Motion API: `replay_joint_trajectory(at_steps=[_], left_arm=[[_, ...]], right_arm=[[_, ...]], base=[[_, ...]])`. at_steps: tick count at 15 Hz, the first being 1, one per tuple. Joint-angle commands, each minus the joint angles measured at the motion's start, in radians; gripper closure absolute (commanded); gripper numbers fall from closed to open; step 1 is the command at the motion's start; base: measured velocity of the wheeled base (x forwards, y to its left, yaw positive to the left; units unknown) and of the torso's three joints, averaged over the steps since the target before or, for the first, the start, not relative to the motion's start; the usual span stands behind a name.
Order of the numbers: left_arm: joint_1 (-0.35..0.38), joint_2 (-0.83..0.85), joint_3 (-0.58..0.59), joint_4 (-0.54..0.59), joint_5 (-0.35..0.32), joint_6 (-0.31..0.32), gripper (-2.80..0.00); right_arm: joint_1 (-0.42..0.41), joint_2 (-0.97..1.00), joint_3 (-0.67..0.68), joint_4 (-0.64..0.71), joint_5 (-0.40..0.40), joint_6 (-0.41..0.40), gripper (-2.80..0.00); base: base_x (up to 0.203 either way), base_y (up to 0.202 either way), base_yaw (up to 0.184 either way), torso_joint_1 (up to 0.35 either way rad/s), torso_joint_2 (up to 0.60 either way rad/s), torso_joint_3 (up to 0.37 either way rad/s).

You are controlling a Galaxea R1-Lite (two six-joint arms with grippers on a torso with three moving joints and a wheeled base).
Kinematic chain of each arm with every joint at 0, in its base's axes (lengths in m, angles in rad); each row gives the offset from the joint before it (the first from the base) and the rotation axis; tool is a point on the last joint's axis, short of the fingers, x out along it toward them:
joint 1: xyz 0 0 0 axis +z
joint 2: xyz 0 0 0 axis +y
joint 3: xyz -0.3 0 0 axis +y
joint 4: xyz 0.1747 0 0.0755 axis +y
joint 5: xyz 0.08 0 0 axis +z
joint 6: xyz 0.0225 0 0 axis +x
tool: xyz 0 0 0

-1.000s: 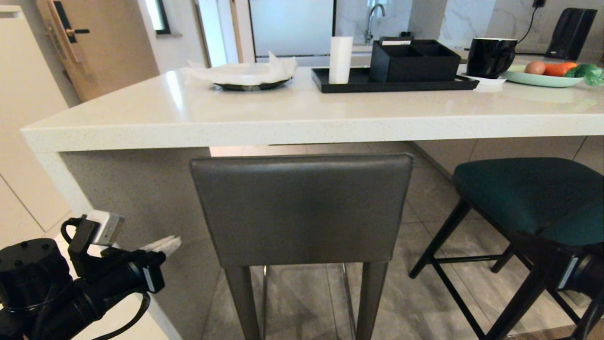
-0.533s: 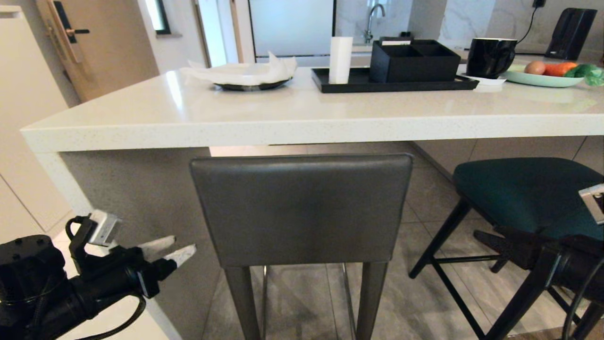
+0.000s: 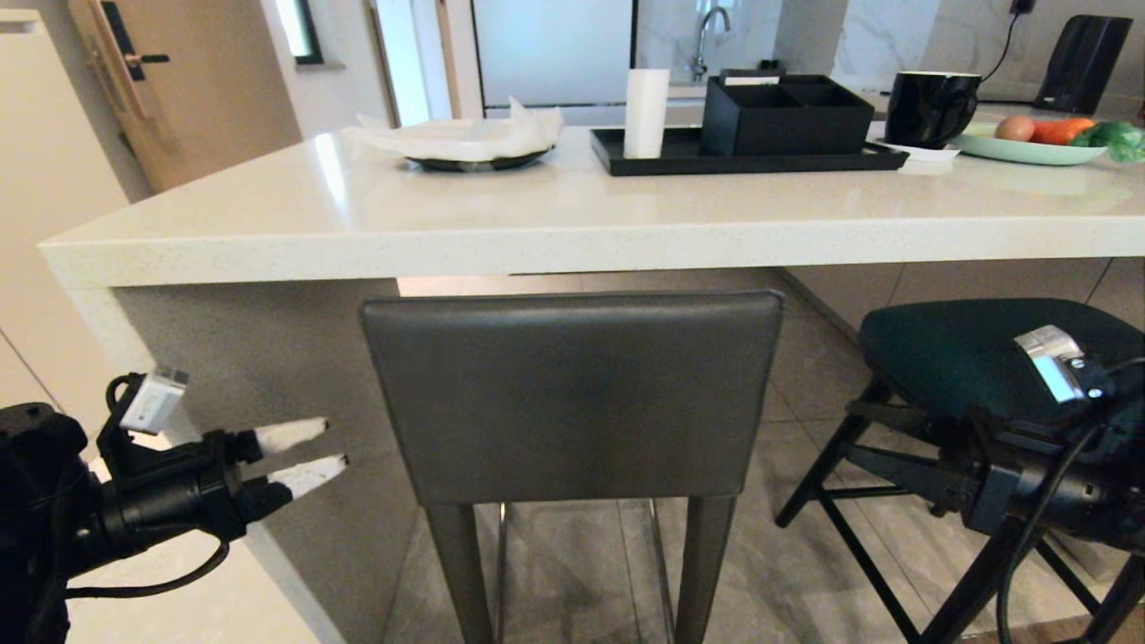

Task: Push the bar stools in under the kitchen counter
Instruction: Pull the gray chair out from under the dining table

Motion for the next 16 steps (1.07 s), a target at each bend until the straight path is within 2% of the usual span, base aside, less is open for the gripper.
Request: replay_joint_trajectory(at_steps=[1,4,10,12,16], left_arm=[[-0.023,0.060,-0.059,-0.008,-0.009,-0.007,-2.80],[-0.073,0.093,-0.138,-0.008,-0.009,-0.047,-2.80],[-0.077,0.178,-0.286,-0.008,-0.009,-0.081,-2.80],[-0.082,0.175,-0.294,-0.008,-0.013,-0.092,-2.80],[-0.083,0.134,-0.244,-0.008,-0.090,-0.093,-2.80]], right_arm=[[0.000,0.102,-0.048,-0.009,0.015,-0.009,-2.80],[0.001,0.184,-0.166,-0.010,0.039,-0.038,-2.80],[0.074,0.310,-0.304,-0.012,0.046,-0.042,-2.80],[0.099,0.351,-0.325,-0.035,0.045,-0.042,-2.80],[0.145,0.400,-0.373,-0.058,0.040,-0.036,-2.80]], base=[[0.000,0.000,0.000,0.000,0.00,0.000],[0.000,0.000,0.000,0.000,0.00,0.000],[0.000,0.000,0.000,0.000,0.00,0.000],[0.000,0.000,0.000,0.000,0.00,0.000],[0.000,0.000,0.000,0.000,0.00,0.000]])
